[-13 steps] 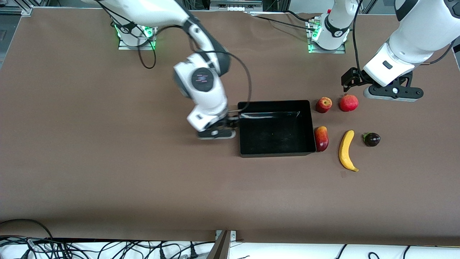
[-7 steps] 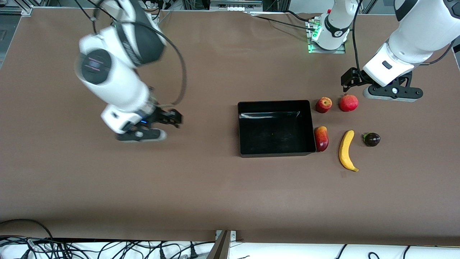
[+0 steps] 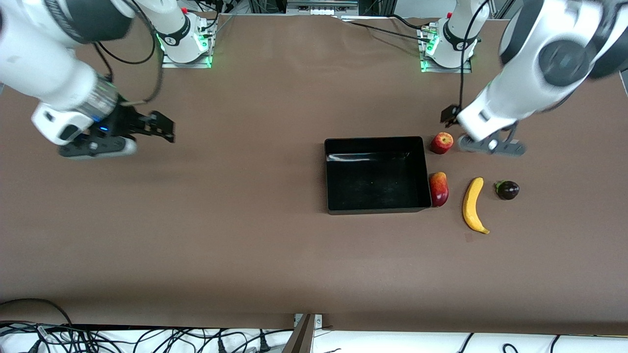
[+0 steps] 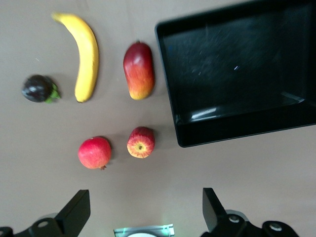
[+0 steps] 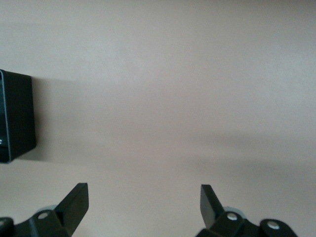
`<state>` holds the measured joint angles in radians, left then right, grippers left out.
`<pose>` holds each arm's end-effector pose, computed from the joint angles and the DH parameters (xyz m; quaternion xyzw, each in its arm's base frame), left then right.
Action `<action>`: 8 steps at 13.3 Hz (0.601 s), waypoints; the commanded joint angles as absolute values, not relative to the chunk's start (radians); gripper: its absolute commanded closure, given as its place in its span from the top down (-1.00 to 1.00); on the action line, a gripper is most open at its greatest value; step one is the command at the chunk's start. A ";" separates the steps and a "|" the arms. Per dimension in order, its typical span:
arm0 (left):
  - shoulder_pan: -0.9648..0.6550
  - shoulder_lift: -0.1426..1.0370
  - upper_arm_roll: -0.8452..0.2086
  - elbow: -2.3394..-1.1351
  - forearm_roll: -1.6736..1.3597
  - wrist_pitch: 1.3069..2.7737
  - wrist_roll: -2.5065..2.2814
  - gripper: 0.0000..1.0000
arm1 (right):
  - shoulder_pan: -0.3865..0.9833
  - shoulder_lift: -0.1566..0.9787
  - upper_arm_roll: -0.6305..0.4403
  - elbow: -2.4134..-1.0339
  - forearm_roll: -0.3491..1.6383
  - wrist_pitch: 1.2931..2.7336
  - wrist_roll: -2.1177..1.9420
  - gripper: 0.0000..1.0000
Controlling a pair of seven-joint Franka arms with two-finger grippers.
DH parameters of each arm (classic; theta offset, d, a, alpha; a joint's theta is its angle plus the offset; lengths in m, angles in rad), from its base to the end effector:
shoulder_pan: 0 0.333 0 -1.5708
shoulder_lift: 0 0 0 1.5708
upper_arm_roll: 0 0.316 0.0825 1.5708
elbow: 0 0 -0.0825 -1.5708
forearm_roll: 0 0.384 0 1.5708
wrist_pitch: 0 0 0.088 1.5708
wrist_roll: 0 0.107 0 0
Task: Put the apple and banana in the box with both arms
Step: 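Lower the left gripper onto the smaller red apple and grasp it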
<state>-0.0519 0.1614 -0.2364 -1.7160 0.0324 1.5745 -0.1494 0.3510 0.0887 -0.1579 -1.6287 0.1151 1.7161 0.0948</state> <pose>0.5539 -0.1536 0.4684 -0.9862 0.0724 0.1457 0.0295 0.5761 0.1271 0.5599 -0.9979 -0.0410 0.0072 0.0494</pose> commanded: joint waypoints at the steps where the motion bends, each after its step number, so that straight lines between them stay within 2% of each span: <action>1: -0.043 0.227 -0.235 -1.745 0.072 1.600 -0.097 1.00 | 0.191 0.028 -0.075 -1.715 0.115 1.740 -0.020 1.00; 3: -0.011 0.212 -0.235 -1.828 0.074 1.682 0.051 1.00 | 0.045 0.029 0.038 -1.713 0.106 1.743 -0.041 1.00; 4: 0.009 0.204 -0.235 -1.883 0.074 1.739 0.110 1.00 | -0.050 0.037 0.139 -1.703 0.068 1.749 -0.040 1.00; 5: 0.015 0.201 -0.235 -1.949 0.078 1.799 0.129 1.00 | -0.072 0.038 0.168 -1.697 0.055 1.750 -0.037 1.00; 8: 0.020 0.160 -0.236 -2.171 0.132 2.020 0.136 1.00 | -0.039 0.031 0.149 -1.692 0.054 1.733 0.006 1.00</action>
